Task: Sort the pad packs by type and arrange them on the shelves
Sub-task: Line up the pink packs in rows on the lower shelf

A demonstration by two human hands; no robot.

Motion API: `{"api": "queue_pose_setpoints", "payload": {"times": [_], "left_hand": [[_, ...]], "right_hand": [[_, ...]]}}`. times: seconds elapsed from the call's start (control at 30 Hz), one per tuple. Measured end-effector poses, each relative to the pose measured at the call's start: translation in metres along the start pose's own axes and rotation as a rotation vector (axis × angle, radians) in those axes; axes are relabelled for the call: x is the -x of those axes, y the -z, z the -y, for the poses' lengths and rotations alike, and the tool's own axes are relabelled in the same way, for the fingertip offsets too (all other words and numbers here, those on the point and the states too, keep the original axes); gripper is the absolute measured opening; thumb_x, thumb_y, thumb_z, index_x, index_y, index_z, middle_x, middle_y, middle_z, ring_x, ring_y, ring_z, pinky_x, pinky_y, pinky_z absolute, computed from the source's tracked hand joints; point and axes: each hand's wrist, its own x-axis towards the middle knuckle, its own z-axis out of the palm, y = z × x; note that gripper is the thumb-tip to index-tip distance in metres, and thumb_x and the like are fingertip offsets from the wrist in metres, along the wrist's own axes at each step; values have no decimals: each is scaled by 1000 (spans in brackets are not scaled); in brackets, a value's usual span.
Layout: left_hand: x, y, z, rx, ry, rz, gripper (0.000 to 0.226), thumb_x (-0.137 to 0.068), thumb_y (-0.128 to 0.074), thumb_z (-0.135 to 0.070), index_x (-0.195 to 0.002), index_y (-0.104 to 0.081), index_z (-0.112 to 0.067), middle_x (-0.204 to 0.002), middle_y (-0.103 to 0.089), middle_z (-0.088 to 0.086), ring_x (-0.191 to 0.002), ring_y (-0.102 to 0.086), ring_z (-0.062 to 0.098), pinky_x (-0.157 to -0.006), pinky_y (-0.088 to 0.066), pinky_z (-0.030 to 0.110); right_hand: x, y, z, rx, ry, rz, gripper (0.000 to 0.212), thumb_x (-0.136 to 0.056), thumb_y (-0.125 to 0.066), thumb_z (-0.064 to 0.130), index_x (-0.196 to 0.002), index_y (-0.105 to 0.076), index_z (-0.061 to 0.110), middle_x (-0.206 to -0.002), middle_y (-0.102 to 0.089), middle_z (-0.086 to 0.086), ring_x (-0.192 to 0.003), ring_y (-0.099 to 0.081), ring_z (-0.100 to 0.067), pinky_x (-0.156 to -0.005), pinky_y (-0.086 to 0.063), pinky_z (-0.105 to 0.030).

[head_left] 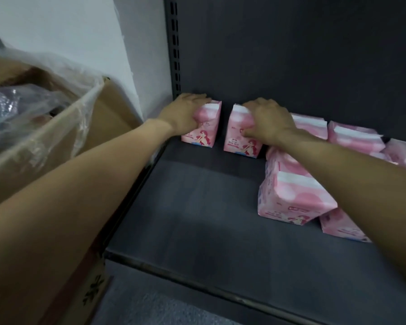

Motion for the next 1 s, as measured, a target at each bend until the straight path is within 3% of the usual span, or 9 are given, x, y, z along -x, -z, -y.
{"api": "queue_pose_setpoints", "payload": {"times": [0.13,0.2,0.3,0.4,0.5,0.67,0.77,0.87,1.0], "left_hand": [[0,-10,-13,-64,67,-20,67,-92,-47,-10,-152,-17,-14,-160,-15,3,-147,-11,20,-119,-12,40],[6,-14,-21,-170,110,-21,71,-91,-44,-11,-152,-9,-9,-161,-9,5,-148,-5,18,-119,-10,48],[24,-14,-39,-235,132,-78,70,-92,-42,-12,-151,-5,-3,-160,-6,9,-148,-1,19,-119,-4,43],[58,-9,-60,-97,45,-198,65,-91,-47,-14,-149,-22,-3,-155,-26,13,-145,-17,24,-117,-14,34],[103,-3,-82,30,-67,-323,49,-86,-52,-18,-135,-52,-13,-126,-62,8,-121,-50,29,-96,-40,37],[172,12,-135,259,-76,-417,26,-87,-51,-35,-108,-66,-31,-88,-70,-18,-91,-64,8,-79,-52,33],[213,18,-179,388,-86,-383,23,-87,-50,-39,-100,-68,-30,-75,-67,-16,-73,-64,2,-72,-52,32],[255,9,-229,432,-149,-270,27,-86,-51,-39,-100,-69,-24,-72,-63,-16,-63,-60,6,-64,-52,32],[310,-18,-277,314,-338,-5,32,-84,-50,-41,-101,-69,-23,-78,-67,-14,-65,-61,4,-61,-54,32]], "right_hand": [[2,3,8,106,-6,22,70,-86,-66,33,-143,-33,11,-140,-40,-12,-125,-39,-33,-99,-35,-45],[8,9,13,71,12,0,77,-86,-65,15,-148,-21,8,-147,-31,-13,-130,-34,-34,-102,-34,-45],[25,28,16,-104,45,-48,80,-82,-55,-7,-150,-17,9,-152,-24,-10,-134,-30,-32,-106,-33,-41],[55,43,15,-180,104,-118,63,-85,-50,-5,-143,-38,16,-146,-38,-5,-131,-37,-27,-102,-35,-35],[94,47,11,-204,209,-256,37,-90,-51,12,-125,-58,19,-126,-59,-3,-113,-53,-28,-90,-45,-38],[176,49,7,-224,311,-411,22,-86,-52,23,-99,-70,17,-89,-73,0,-79,-68,-26,-59,-50,-33],[242,47,-8,-191,321,-391,27,-85,-46,26,-93,-69,16,-77,-71,-1,-69,-68,-25,-51,-44,-28],[322,39,-29,-194,296,-262,17,-79,-66,16,-95,-69,14,-79,-71,-4,-69,-68,-27,-50,-48,-31],[436,22,-55,-180,296,0,29,-70,-80,21,-96,-68,15,-82,-69,-4,-72,-68,-26,-50,-49,-29]]}}
